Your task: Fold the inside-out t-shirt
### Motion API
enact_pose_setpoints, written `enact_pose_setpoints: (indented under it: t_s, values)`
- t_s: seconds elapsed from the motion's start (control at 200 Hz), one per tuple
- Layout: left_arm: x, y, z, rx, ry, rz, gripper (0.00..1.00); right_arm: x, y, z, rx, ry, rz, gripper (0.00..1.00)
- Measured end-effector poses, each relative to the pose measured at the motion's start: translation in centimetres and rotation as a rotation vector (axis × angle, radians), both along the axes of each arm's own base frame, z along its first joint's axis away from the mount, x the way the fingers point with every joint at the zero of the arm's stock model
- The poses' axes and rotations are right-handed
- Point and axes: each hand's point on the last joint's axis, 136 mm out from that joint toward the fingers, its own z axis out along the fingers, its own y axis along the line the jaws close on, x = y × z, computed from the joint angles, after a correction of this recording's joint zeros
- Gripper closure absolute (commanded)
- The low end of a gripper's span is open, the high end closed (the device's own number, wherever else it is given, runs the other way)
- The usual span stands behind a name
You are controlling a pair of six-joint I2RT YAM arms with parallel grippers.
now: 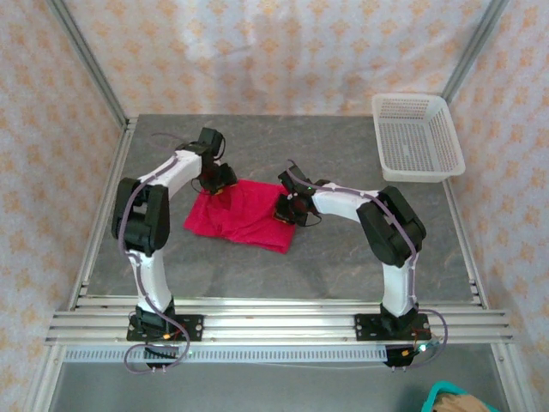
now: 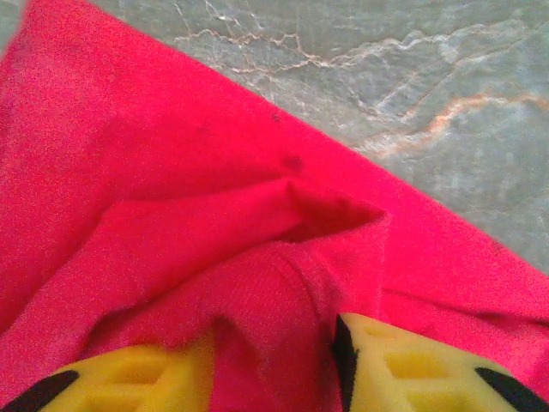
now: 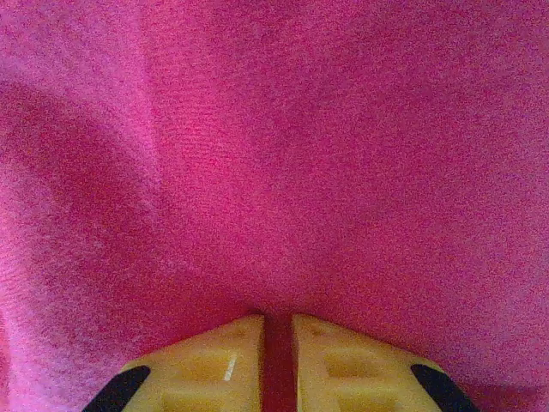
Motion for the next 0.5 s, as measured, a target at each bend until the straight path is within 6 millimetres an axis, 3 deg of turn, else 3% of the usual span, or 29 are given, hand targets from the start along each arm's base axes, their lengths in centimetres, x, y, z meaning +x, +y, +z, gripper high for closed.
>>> enact_pose_setpoints:
  t_s: [0.105,0.21,0.41,0.5]
  values:
    - [0.7,0.2,-0.9,0.007,0.021,0.012,0.93,-0.1,0.0,0.0,-0.004,0.000,0.006,0.83]
    - [1.7,0.6,0.3,0.009,0.003,0.017,0.97,-0.1,-0.2,-0.1,-0.010,-0.001,0.007,0.84]
    - [3.1,3.9,2.8,0.005,-0.036,0.082,0.96,-0.8,-0.9,-0.4,-0.030,-0.005,0.005,0.85]
    - [2.6,5.2,3.1,0.001,-0.022,0.105,0.76,-0.8,-1.0,-0.4,-0.034,-0.011,0.005,0.85]
